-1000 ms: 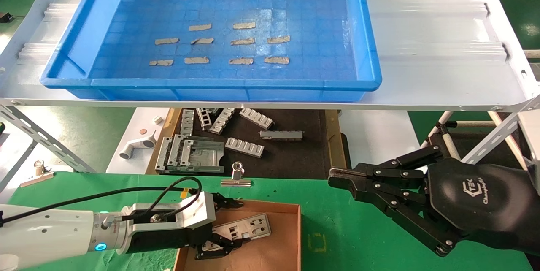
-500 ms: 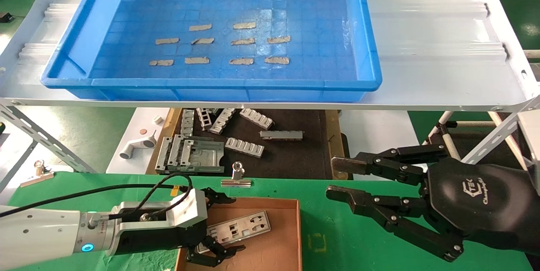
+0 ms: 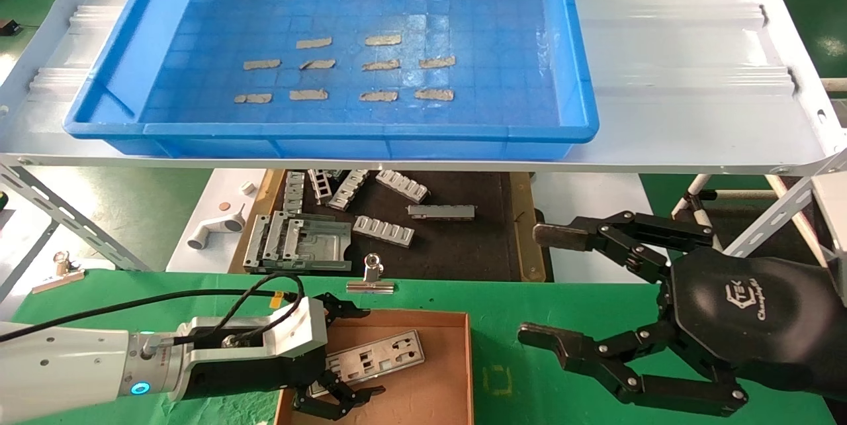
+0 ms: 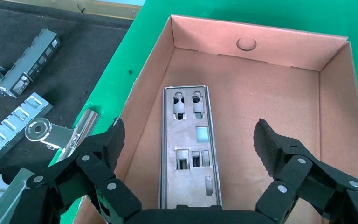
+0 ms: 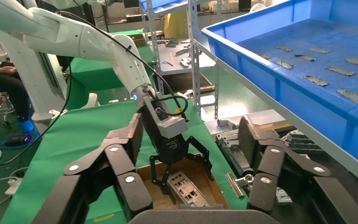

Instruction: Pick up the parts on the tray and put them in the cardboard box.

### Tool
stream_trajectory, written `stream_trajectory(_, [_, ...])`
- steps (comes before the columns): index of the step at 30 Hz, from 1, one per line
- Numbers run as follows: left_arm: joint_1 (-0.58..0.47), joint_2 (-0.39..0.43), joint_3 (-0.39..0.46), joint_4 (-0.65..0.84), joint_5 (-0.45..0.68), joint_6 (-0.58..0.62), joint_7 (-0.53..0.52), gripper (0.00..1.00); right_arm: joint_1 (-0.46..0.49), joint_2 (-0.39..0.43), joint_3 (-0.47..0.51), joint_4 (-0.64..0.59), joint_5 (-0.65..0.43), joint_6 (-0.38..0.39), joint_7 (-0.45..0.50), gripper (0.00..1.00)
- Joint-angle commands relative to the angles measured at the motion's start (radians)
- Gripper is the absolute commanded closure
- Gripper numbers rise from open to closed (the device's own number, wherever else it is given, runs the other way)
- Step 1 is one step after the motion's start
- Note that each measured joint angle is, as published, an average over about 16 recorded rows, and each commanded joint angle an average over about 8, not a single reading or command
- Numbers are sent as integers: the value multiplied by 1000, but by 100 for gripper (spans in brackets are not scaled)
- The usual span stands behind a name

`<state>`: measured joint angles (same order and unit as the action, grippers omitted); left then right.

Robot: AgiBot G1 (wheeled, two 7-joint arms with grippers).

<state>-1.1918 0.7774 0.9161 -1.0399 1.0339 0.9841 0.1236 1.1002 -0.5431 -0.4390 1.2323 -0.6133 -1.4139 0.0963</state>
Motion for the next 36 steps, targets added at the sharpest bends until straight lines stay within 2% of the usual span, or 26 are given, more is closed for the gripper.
stream_trajectory(1, [0, 1, 2, 1, 2, -2, 2, 0, 0, 0, 0, 0, 0, 0, 0, 0])
stream_trajectory(7, [7, -8, -36, -13, -16, 28, -16, 0, 0, 0, 0, 0, 0, 0, 0, 0])
stream_trajectory(36, [64, -90, -345, -132, -164, 277, -168, 0, 0, 0, 0, 0, 0, 0, 0, 0])
